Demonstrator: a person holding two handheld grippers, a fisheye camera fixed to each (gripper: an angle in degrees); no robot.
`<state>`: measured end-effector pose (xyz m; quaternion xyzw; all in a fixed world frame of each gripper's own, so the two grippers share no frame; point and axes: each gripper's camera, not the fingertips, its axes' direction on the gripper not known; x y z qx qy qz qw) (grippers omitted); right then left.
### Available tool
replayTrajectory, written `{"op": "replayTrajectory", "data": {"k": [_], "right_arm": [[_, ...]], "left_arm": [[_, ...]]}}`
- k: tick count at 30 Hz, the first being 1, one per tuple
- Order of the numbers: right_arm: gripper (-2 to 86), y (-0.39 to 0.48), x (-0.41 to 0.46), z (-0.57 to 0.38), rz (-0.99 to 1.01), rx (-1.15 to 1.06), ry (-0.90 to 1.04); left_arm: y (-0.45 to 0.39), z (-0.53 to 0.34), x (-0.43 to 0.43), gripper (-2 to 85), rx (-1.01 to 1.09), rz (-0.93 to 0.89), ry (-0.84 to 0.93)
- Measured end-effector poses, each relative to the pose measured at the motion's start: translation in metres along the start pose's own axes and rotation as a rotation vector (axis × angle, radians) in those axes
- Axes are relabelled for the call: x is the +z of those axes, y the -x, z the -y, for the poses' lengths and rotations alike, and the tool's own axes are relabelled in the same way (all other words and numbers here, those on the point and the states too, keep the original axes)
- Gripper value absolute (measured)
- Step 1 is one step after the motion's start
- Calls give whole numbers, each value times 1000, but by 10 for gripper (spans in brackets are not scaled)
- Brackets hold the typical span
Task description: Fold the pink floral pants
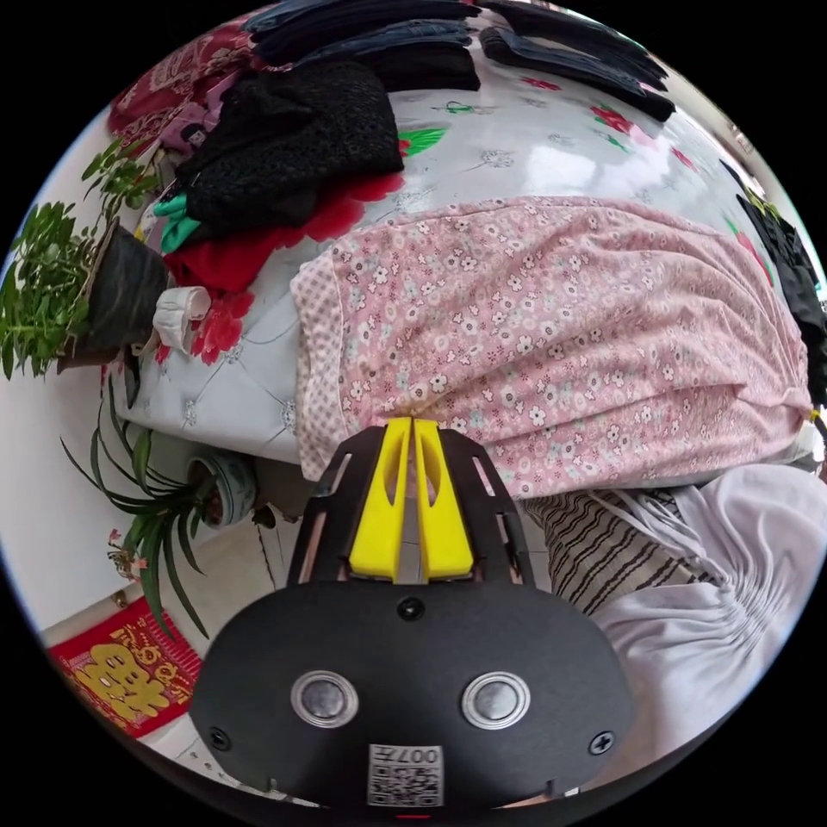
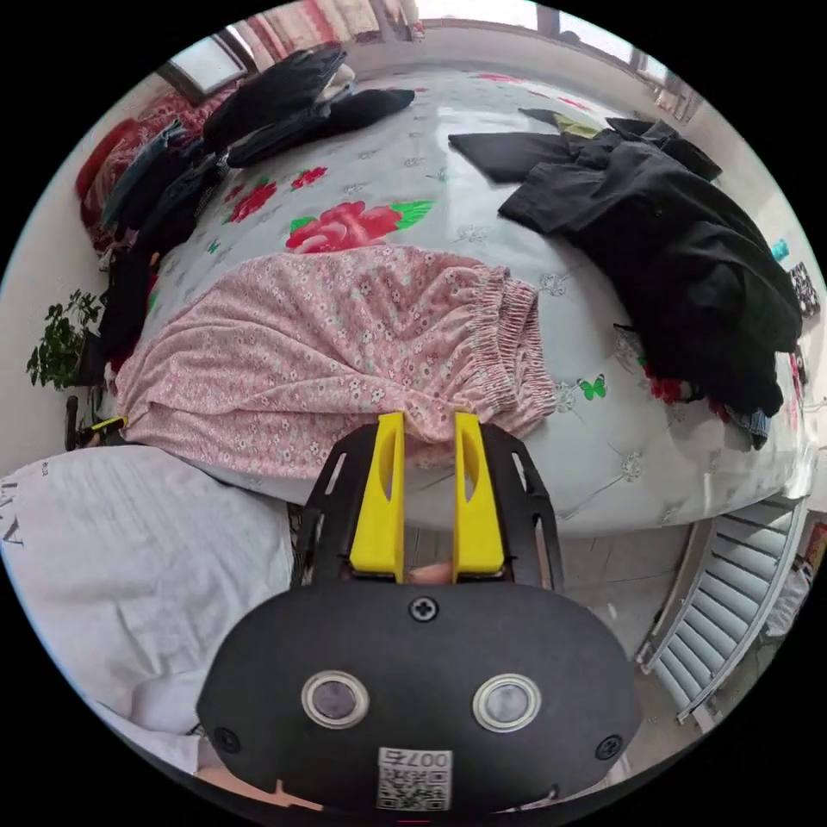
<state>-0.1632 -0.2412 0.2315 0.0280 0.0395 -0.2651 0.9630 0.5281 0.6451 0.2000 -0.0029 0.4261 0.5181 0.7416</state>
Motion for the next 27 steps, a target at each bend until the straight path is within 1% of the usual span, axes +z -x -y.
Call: {"op": "replayTrajectory", "data": {"k": [2,3,4,5,6,8,12,13,16,18,20,22,25,27], "right_arm": [[54,-32,-21,-15,186,125,-149],[55,-42,-24,-20,235,167,-183],[57,-62,-25,-29,321,259,-243],[56,-80,-21,-36,364,352,-280],[56,-86,-18,-38,365,395,-286],[49,-99,3,-37,328,493,-243],[26,-88,40,-12,268,497,-79],[17,-80,44,-3,217,484,-48],[5,-62,24,9,104,368,-98],[2,-57,3,8,90,310,-177],[2,-53,-18,3,44,283,-256],[5,-54,-15,0,32,277,-255],[16,-63,23,0,33,383,-134],[21,-44,31,0,-63,381,-139]], "left_arm": [[0,0,0,-9,12,-10,-3],[1,-1,-1,-9,13,-22,-7],[1,-1,-1,-9,15,-28,-8],[3,-2,-4,-10,20,-36,-13],[4,-3,-7,-10,24,-41,-23],[6,-5,-16,-10,28,-51,-47],[18,-13,-42,-10,13,-89,-125],[21,-14,-46,-10,8,-96,-135],[36,-21,-71,-10,-1,-136,-204],[48,-33,-91,-10,-2,-143,-260],[56,-44,-99,-9,-38,-66,-268],[67,-57,-95,-9,-81,-65,-253],[77,-75,-72,-7,-164,-149,-220],[68,-79,-58,-2,-195,-169,-209]]}}
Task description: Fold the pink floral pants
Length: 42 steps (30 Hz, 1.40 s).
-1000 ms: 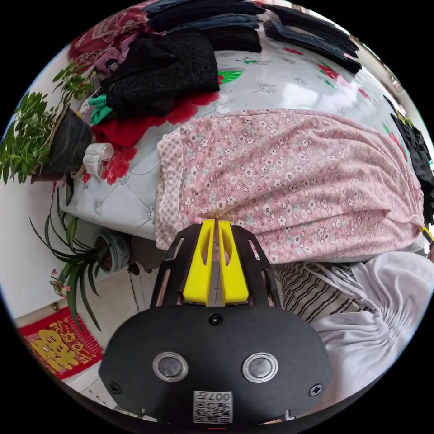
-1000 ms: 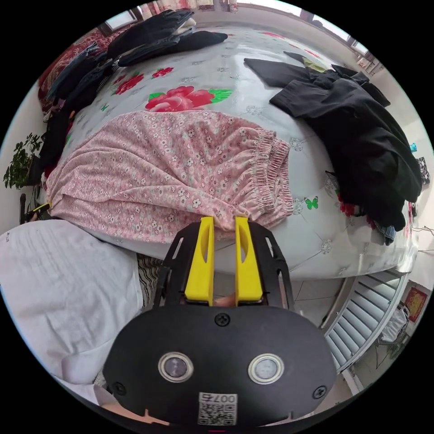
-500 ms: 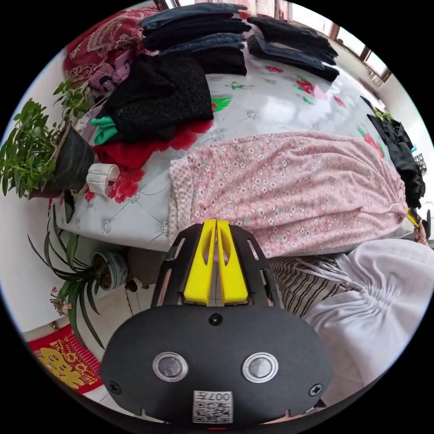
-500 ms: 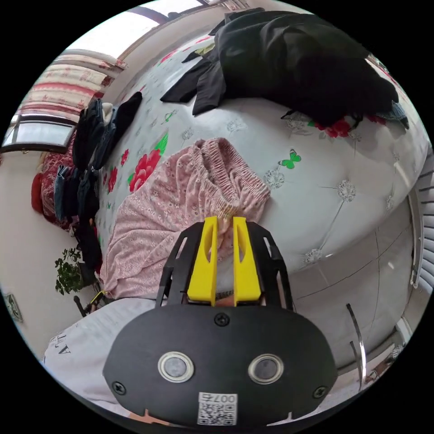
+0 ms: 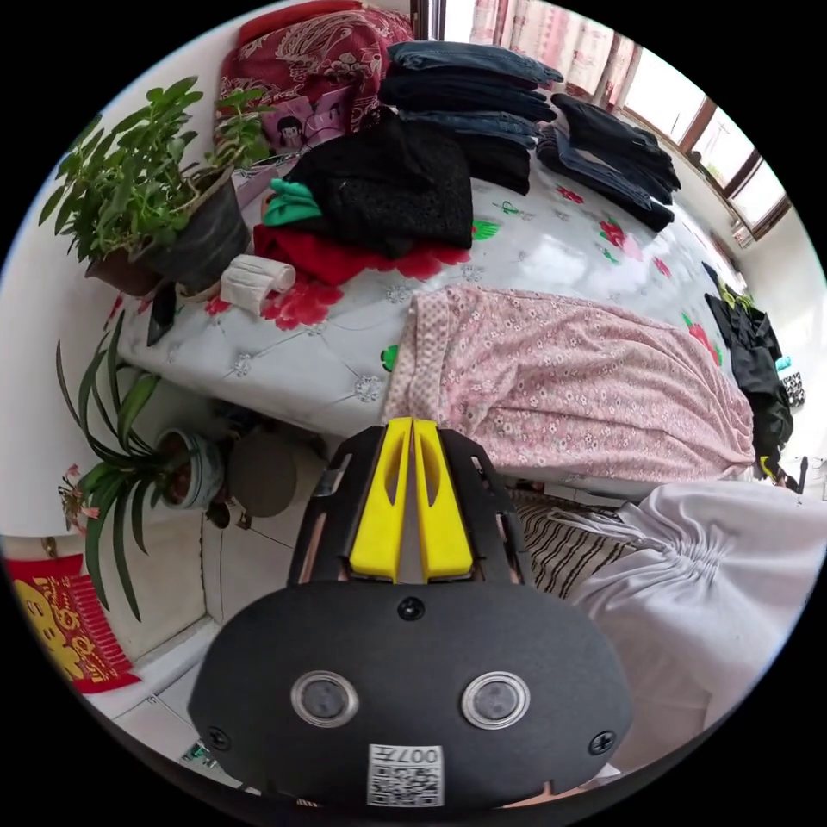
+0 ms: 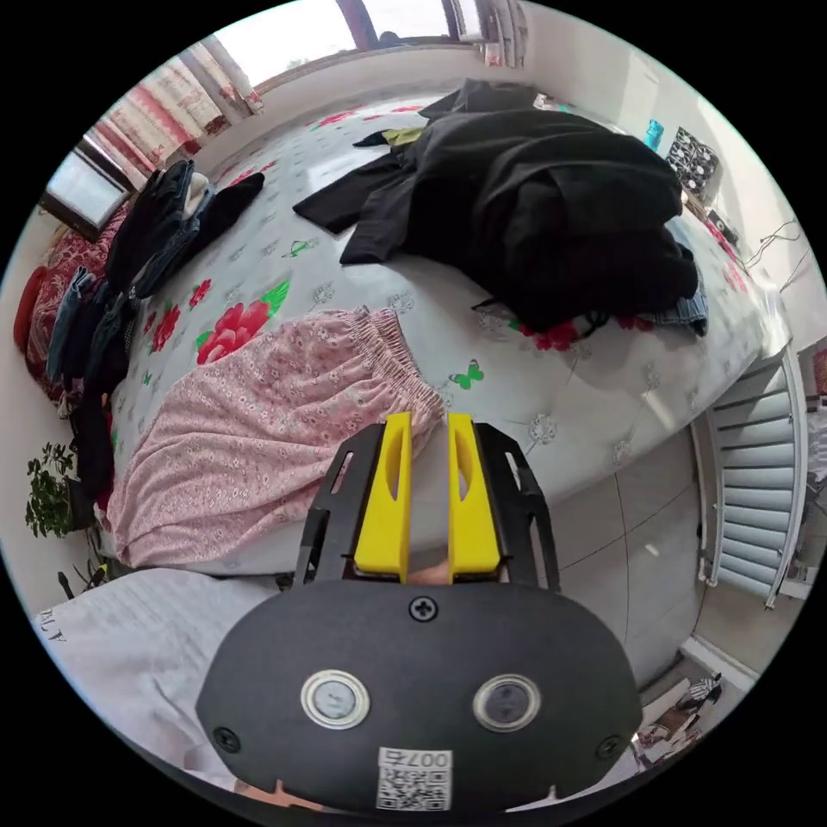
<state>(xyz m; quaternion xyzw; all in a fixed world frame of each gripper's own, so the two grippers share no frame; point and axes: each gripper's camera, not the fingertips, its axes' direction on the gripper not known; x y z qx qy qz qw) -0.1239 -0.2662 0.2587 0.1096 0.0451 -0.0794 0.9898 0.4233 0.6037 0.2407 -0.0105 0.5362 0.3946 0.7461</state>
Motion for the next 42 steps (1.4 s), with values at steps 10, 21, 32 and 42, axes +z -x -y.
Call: {"op": "replayTrajectory", "data": {"k": [10,21,32,42], "right_arm": [[21,295,69,-88,134,-912,126],[-1,401,146,-116,61,-1128,286],[-3,398,128,-112,202,-1111,297],[-3,393,219,-138,166,-1092,526]], "left_arm": [[-79,24,47,57,239,81,77],[-61,54,58,-9,289,143,165],[7,37,-8,-9,280,-38,29],[69,15,40,34,217,-3,145]]}}
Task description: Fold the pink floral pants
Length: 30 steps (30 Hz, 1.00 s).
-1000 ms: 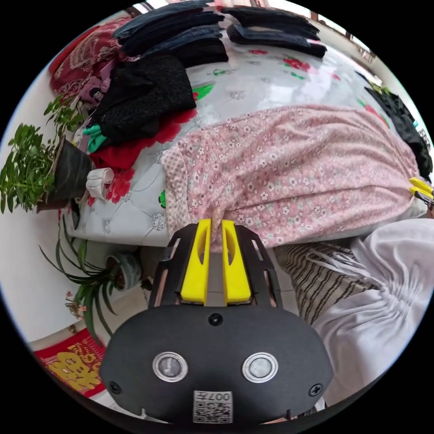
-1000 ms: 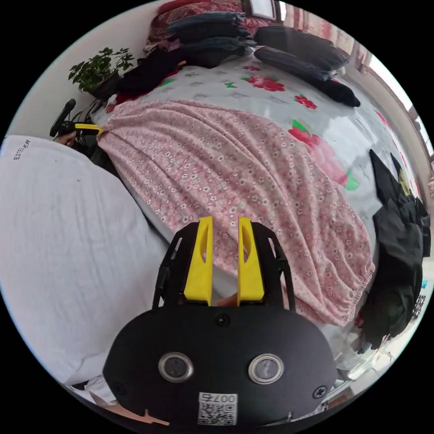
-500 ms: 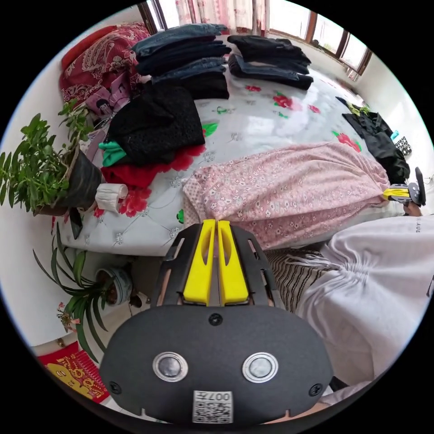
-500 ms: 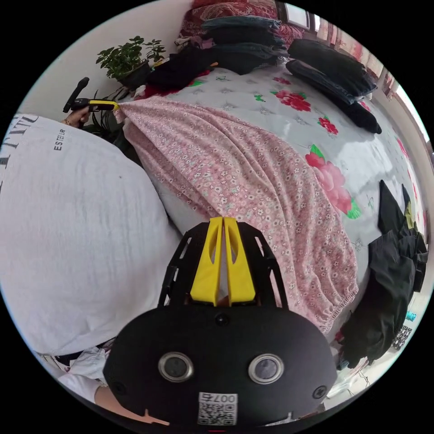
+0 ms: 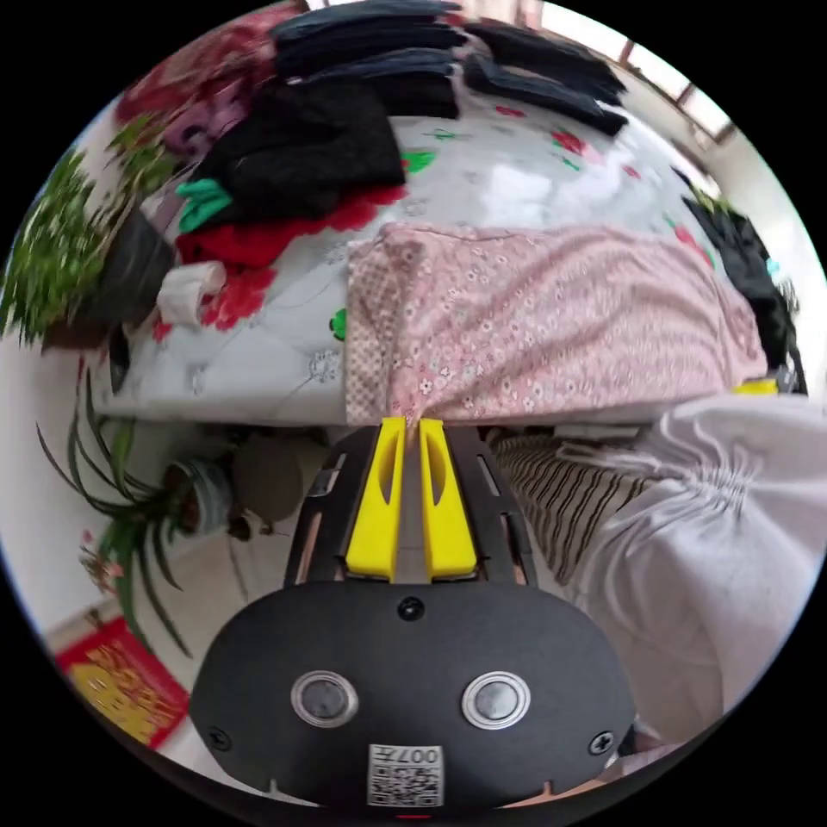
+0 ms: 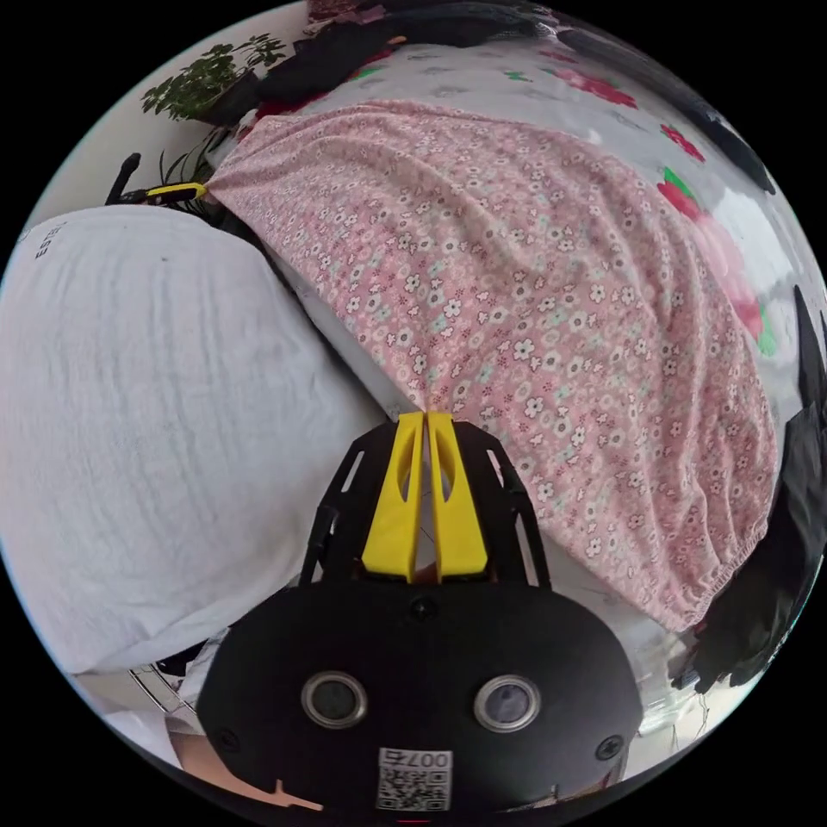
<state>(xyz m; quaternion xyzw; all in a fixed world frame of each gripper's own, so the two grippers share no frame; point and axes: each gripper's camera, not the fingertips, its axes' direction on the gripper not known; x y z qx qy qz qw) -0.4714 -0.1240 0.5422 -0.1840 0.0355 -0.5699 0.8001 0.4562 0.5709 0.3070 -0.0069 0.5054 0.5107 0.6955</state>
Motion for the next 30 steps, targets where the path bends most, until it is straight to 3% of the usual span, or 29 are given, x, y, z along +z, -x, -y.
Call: {"op": "replayTrajectory", "data": {"k": [6,12,18,22,28,30], "right_arm": [[-3,-11,-23,-28,24,112,-155],[-3,-24,-37,-35,22,204,-269],[-3,-14,-23,-27,17,87,-167],[-3,-21,-13,-37,4,57,-107],[-2,-42,-26,-54,21,58,-124],[-2,-50,-32,-64,19,73,-138]], "left_arm": [[104,-81,-15,56,-522,-246,-259],[155,-112,53,83,-849,-660,-267],[169,-103,89,66,-913,-902,-291],[178,-93,98,15,-910,-933,-340],[168,-62,65,-8,-664,-900,-516],[158,-65,31,-8,-505,-794,-583]]}}
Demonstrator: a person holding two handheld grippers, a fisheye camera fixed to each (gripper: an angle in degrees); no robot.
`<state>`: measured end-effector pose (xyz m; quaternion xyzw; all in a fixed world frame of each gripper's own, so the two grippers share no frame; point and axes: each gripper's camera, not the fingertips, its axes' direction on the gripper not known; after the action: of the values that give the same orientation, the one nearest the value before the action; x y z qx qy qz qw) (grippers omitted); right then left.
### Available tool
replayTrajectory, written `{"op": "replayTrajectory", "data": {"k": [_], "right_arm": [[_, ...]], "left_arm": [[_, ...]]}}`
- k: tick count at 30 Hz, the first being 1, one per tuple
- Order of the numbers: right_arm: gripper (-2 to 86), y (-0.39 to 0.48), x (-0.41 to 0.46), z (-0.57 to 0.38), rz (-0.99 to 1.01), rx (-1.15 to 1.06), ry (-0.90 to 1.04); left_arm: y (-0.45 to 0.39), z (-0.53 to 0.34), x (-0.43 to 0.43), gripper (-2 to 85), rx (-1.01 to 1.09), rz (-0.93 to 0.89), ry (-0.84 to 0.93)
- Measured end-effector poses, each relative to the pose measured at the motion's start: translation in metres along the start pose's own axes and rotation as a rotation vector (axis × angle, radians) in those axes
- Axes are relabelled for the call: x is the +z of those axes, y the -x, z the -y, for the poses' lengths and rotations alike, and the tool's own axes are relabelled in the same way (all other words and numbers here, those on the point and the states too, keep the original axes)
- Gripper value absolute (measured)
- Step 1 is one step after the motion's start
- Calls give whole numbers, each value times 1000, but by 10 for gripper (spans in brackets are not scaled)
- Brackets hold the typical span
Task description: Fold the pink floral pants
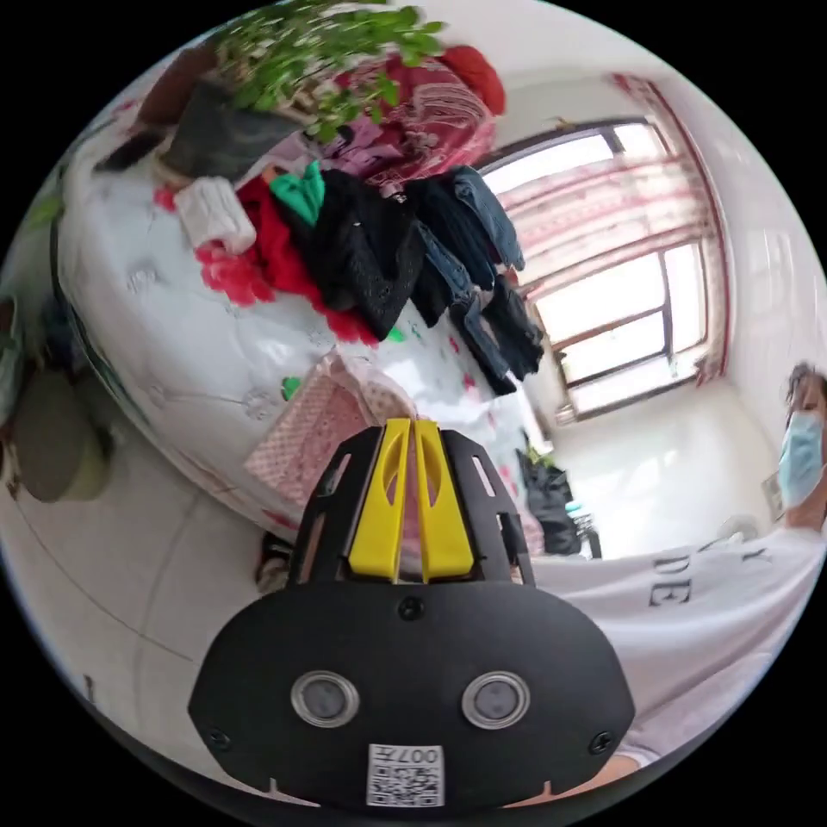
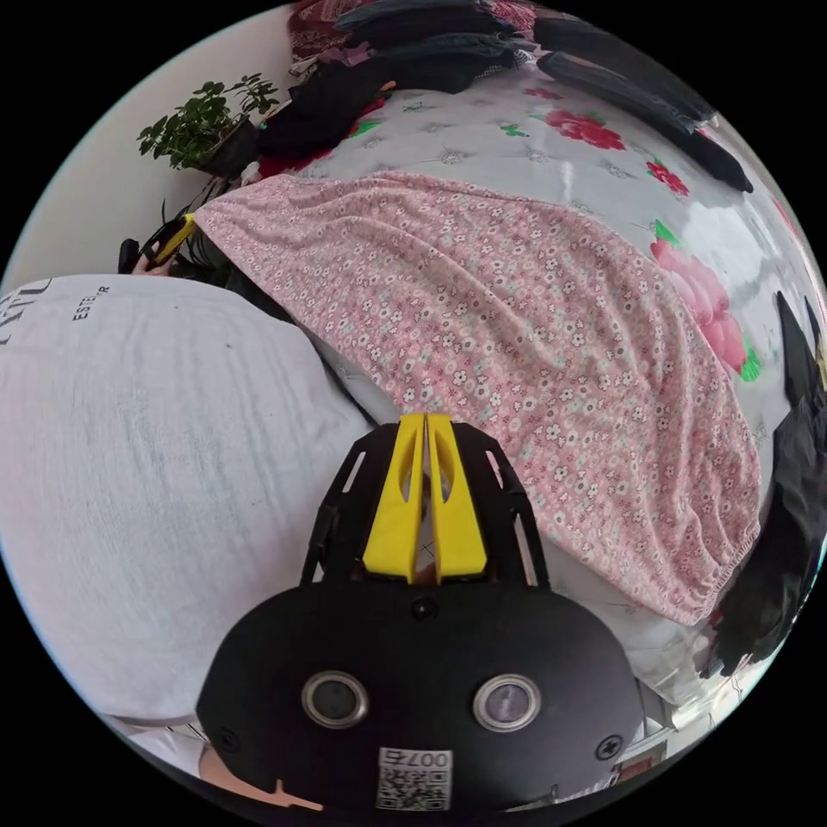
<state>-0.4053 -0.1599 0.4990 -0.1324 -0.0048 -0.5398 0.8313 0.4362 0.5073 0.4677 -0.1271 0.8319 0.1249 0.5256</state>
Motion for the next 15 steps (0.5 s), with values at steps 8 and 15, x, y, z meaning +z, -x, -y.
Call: {"op": "replayTrajectory", "data": {"k": [8,15], "right_arm": [[23,-82,-10,-95,286,361,-191],[50,-139,7,-221,556,716,-410]], "left_arm": [[12,-7,-10,28,-1,557,103],[-103,60,211,82,557,266,517]]}}
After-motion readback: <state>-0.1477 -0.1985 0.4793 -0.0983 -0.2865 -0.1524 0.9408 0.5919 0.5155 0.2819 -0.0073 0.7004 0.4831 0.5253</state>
